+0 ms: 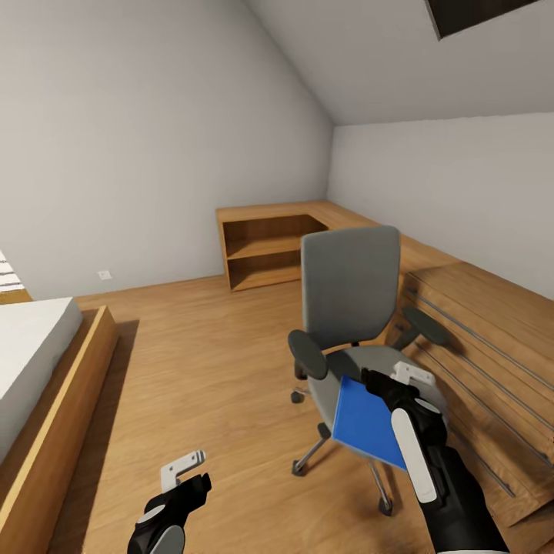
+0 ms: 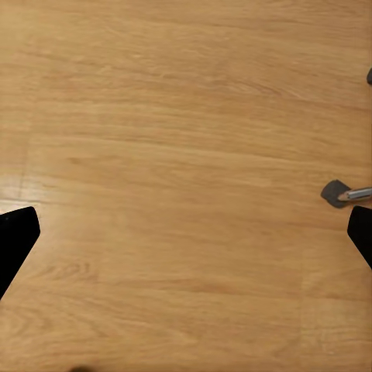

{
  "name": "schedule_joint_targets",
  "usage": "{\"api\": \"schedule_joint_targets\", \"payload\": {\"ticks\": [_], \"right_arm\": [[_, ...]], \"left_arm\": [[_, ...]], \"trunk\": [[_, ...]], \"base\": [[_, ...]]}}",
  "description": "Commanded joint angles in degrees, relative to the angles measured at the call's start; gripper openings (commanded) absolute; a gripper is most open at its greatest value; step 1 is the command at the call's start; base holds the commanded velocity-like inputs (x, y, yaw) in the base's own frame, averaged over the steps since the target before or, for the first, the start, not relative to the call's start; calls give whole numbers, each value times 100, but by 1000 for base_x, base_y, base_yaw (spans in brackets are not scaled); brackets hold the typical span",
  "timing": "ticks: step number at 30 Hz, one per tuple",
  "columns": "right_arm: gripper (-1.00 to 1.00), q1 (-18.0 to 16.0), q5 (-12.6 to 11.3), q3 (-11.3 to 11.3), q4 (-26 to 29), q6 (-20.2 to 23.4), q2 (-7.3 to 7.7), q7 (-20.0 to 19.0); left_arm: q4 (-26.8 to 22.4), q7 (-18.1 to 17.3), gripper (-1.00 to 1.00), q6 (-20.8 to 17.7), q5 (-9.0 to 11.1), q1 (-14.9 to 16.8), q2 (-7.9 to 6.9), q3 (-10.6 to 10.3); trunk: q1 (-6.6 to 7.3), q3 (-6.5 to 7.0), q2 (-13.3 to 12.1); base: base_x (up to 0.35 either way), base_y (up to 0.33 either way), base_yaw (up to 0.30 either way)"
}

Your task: In the bedroom, organize the workspace by keeping the computer under the desk, ensuring the monitor is on the desk, placing the keyboard on the desk next to the monitor, placing the mouse on the desk next to the keyboard, moving the folder from the swivel chair onto the desk next to the mouse, stacking the notebook on top of the folder with the pen on top of the notebook, and positioning the swivel chair next to the desk.

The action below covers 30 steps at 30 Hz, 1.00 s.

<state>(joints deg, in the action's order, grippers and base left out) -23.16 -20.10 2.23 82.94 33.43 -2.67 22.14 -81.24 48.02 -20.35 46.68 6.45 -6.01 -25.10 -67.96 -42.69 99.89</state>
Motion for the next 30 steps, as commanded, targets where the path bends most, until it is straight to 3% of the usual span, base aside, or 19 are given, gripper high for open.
{"api": "schedule_joint_targets", "payload": {"ticks": [1,4,6,14,19,23,24,25,27,28,29,30], "right_arm": [[100,-4,-68,5,6,14,-4,44],[100,-4,-201,27,4,14,6,44],[100,-4,-413,103,-5,19,21,44],[100,-4,-1259,688,-117,75,37,37],[100,-4,-1977,1024,-248,103,55,39],[100,-4,-2446,1493,-277,347,70,38],[100,-3,-2690,1738,-283,621,72,32],[100,-3,-2822,1825,-286,745,72,30],[100,-4,-3212,1948,-430,990,78,26],[100,-4,-3270,1956,-471,1017,81,24],[100,-4,-3538,1980,-740,1099,102,20],[100,-4,-3616,1984,-834,1113,116,16]], "left_arm": [[-12,41,100,-17,25,5,-8,-12],[-26,45,100,11,27,5,-12,-12],[-101,48,100,110,31,5,-14,-9],[-375,73,100,386,34,5,-20,-7],[-392,81,100,408,33,5,-16,148],[-393,77,100,409,34,5,-8,278],[-394,77,100,409,34,5,-7,304],[-393,77,100,409,34,5,-6,310],[-393,76,100,409,34,5,-8,325],[-393,76,100,409,34,5,-9,326],[-392,62,100,409,38,5,-17,347],[-392,54,100,409,40,5,-18,363]], "trunk": [[1,-5,3],[1,-5,3],[1,-5,3],[-43,-41,83],[-153,-131,284],[-241,-203,444],[-263,-221,484],[-285,-239,524],[-329,-275,605],[-351,-293,645],[-373,-311,685],[-395,-329,725]], "base": [[-8,6,-107],[-4,3,-198],[-1,1,-248],[0,0,-278],[0,0,-293],[0,0,-295],[0,0,-296],[0,0,-296],[-5,0,-297],[-39,0,-297],[-232,0,-297],[-270,0,-297]]}}
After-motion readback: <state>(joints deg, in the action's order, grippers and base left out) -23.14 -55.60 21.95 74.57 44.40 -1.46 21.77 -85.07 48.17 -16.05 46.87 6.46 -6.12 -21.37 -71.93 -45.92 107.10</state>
